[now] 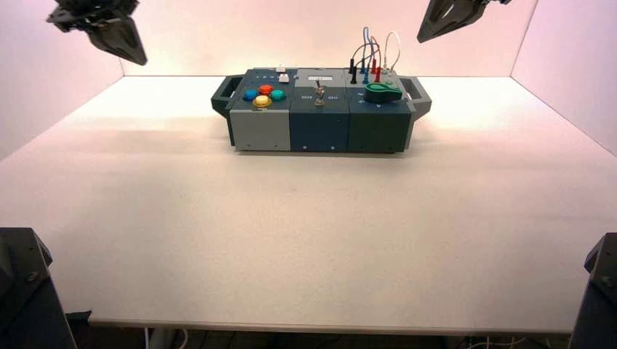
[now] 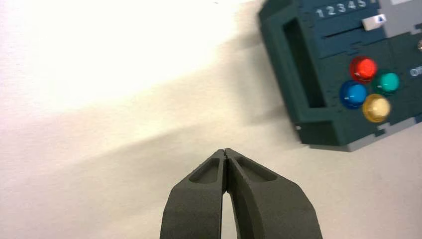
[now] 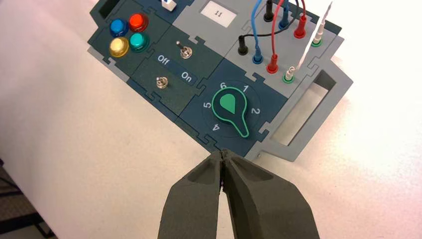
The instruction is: Move the left gripper to the right.
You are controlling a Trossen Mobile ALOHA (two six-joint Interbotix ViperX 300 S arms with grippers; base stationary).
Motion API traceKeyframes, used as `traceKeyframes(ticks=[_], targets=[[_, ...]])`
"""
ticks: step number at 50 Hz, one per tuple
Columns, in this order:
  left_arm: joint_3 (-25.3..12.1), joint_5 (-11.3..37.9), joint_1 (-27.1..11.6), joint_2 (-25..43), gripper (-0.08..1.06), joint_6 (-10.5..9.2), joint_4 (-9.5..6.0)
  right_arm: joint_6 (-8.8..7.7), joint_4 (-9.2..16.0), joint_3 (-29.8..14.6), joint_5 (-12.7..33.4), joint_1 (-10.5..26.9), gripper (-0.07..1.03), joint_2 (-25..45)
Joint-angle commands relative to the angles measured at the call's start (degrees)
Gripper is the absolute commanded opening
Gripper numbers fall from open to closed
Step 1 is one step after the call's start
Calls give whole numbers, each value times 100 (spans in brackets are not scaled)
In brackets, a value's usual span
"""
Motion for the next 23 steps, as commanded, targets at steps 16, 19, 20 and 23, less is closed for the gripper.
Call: traceKeyframes(ticks=[16,19,20,23], targets=[[-246,26,334,-105,-3,114,0,-26,35,-149,9,-9,-2,-132],[-229,26,334,-105,-3,114,0,-26,35,-141,9,-9,-2,-132],[-229,26,334,-97,-3,114,0,-26,35,-141,9,-9,-2,-132],[-220,26,334,-79,-3,114,0,-26,35,-141,9,-9,-2,-132]])
